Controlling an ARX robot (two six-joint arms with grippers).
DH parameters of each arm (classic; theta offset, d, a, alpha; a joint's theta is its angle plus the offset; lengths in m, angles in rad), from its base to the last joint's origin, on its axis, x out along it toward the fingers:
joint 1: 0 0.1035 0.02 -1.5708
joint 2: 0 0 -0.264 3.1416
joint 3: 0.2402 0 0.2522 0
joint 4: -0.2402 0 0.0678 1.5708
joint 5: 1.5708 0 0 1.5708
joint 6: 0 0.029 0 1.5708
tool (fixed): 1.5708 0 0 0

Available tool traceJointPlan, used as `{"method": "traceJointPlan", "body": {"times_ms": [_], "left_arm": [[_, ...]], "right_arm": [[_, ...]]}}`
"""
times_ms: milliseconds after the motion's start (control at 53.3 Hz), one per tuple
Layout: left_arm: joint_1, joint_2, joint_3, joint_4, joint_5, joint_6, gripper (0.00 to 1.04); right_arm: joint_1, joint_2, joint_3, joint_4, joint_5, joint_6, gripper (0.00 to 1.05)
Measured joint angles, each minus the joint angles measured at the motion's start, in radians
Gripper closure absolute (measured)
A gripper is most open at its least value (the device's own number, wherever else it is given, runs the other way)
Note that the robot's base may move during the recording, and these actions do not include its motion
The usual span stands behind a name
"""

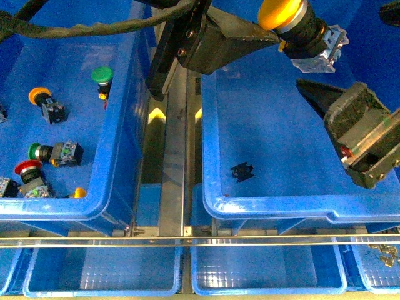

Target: Pick red and yellow buttons and place in box

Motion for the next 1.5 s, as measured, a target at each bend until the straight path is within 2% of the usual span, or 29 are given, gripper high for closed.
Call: {"method": "traceJointPlan", "body": {"times_ms": [375,450,600,769,1050,1125,1200,1406,1462,1500], "left_arm": [[-0.001,0.000,-0.010,0.000,0.000,0.000,0.71],[0.000,0.000,-0.010,0.000,0.000,0.000,0.71],[0.002,0.000,-0.011,0.000,0.000,0.000,0.71],[0.003,0.000,-0.011,0.000,-0.006,0.005,0.71],[0.006,0.000,-0.011,-0.006,-0.012,0.022,0.70],[0.006,-0.002,-0.011,-0.008,-0.015,0.024,0.60],[0.013,-0.024,-0.016,-0.037,-0.047,0.034,0.44],[0.054,-0.069,-0.057,-0.093,-0.085,0.048,0.12],[0.068,-0.085,-0.071,-0.095,-0.081,0.055,0.06],[0.075,-0.096,-0.076,-0.106,-0.082,0.061,0.07]], "right_arm": [[0.018,0.098,0.033,0.054,-0.069,-0.065,0.07],[0.016,0.099,0.043,0.055,-0.072,-0.066,0.22],[0.014,0.099,0.052,0.052,-0.072,-0.066,0.41],[0.003,0.105,0.052,0.047,-0.081,-0.085,0.73],[-0.005,0.105,0.052,0.039,-0.093,-0.112,0.76],[-0.006,0.105,0.051,0.035,-0.096,-0.111,0.77],[-0.011,0.106,0.049,0.023,-0.095,-0.109,0.77],[-0.022,0.120,0.042,0.016,-0.092,-0.111,0.77],[-0.026,0.125,0.040,0.015,-0.092,-0.112,0.77],[-0.030,0.128,0.039,0.015,-0.092,-0.113,0.77]]}}
